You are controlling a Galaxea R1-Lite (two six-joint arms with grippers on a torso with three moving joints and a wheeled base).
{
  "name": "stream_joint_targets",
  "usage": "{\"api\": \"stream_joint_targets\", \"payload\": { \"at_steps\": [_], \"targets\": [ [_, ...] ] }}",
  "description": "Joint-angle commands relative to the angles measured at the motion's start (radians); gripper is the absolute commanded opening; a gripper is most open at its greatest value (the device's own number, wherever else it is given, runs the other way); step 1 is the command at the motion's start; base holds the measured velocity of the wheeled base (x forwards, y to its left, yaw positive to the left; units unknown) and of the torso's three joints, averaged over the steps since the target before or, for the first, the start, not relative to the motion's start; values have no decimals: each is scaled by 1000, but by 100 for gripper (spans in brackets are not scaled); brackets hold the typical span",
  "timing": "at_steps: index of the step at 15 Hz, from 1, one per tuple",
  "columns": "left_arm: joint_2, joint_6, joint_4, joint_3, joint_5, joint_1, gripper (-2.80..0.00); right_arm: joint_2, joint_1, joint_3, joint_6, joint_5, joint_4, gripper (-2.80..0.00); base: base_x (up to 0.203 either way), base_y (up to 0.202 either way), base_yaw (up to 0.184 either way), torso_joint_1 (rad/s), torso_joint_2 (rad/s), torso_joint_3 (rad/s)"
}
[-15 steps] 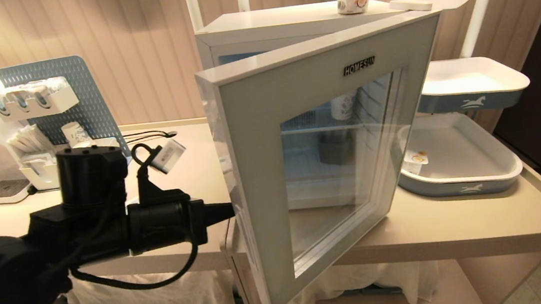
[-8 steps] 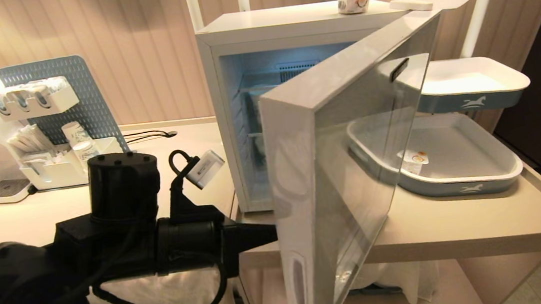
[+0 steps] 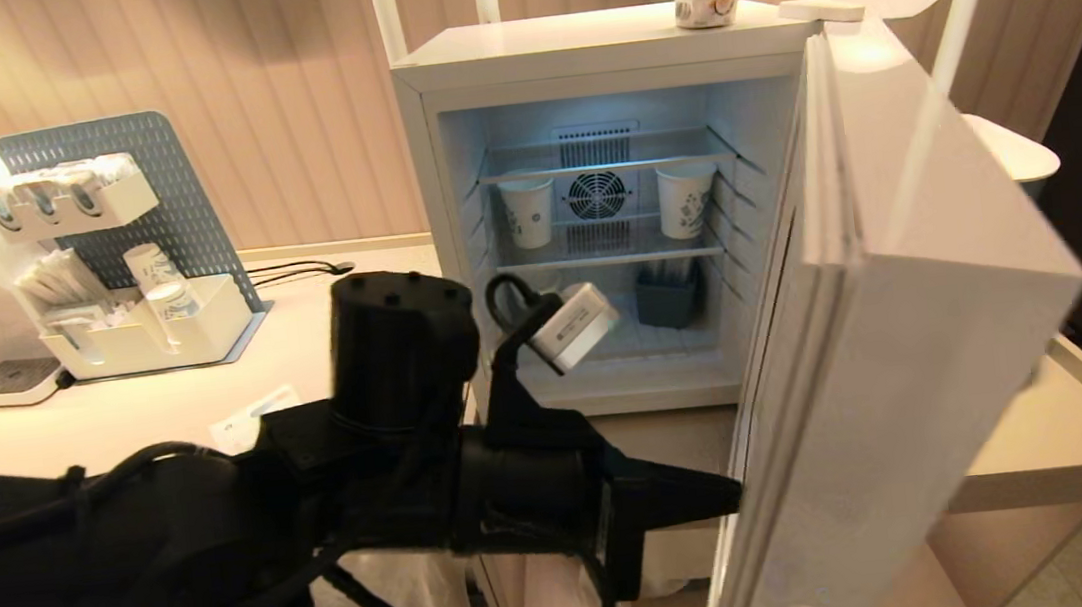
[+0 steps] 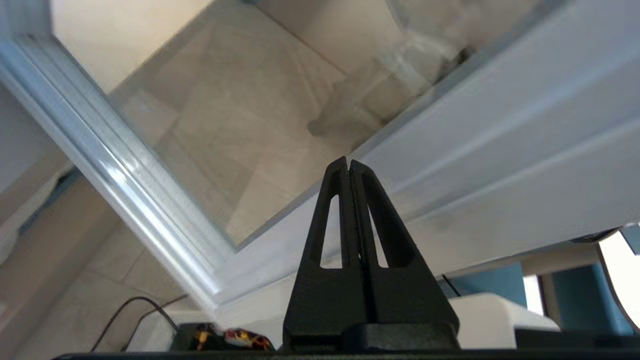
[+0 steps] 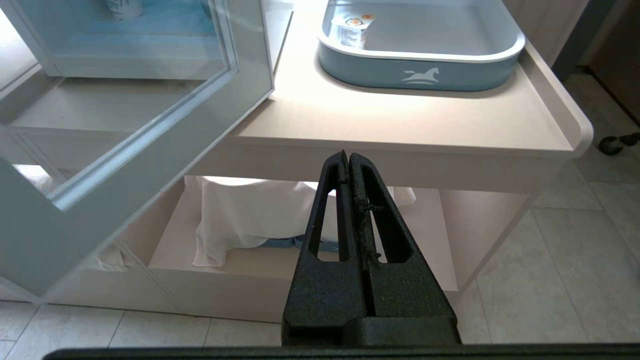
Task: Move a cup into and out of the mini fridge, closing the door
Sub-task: Open the freezer door
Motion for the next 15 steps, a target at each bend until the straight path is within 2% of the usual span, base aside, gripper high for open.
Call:
{"api": "stream_joint_targets", "payload": {
  "at_steps": [1, 3, 5, 6, 8, 12, 15],
  "targets": [
    [66, -1, 12, -51, -2, -39, -280, 0, 2, 0, 0, 0, 1, -280, 0, 0, 0, 0, 0, 0],
    [82, 2, 26, -56, 16, -54, -280, 1, 0, -2, 1, 3, 5, -280, 0, 0, 0, 0, 0, 0],
    [82, 4, 80, -57, 80, -54, -280, 1, 0, -2, -1, 3, 5, -280, 0, 0, 0, 0, 0, 0],
    [82, 6, 95, -67, 91, -57, -280, 1, 2, -2, -1, 3, 7, -280, 0, 0, 0, 0, 0, 0],
    [81, 6, 97, -77, 91, -87, -280, 0, 0, -2, -1, 3, 5, -280, 0, 0, 0, 0, 0, 0],
    [101, 6, 95, -95, 94, -199, -280, 1, 0, -2, -1, 3, 7, -280, 0, 0, 0, 0, 0, 0],
    [119, 9, 96, -96, 95, -238, -280, 0, 2, -2, -1, 3, 8, -280, 0, 0, 0, 0, 0, 0]
  ]
}}
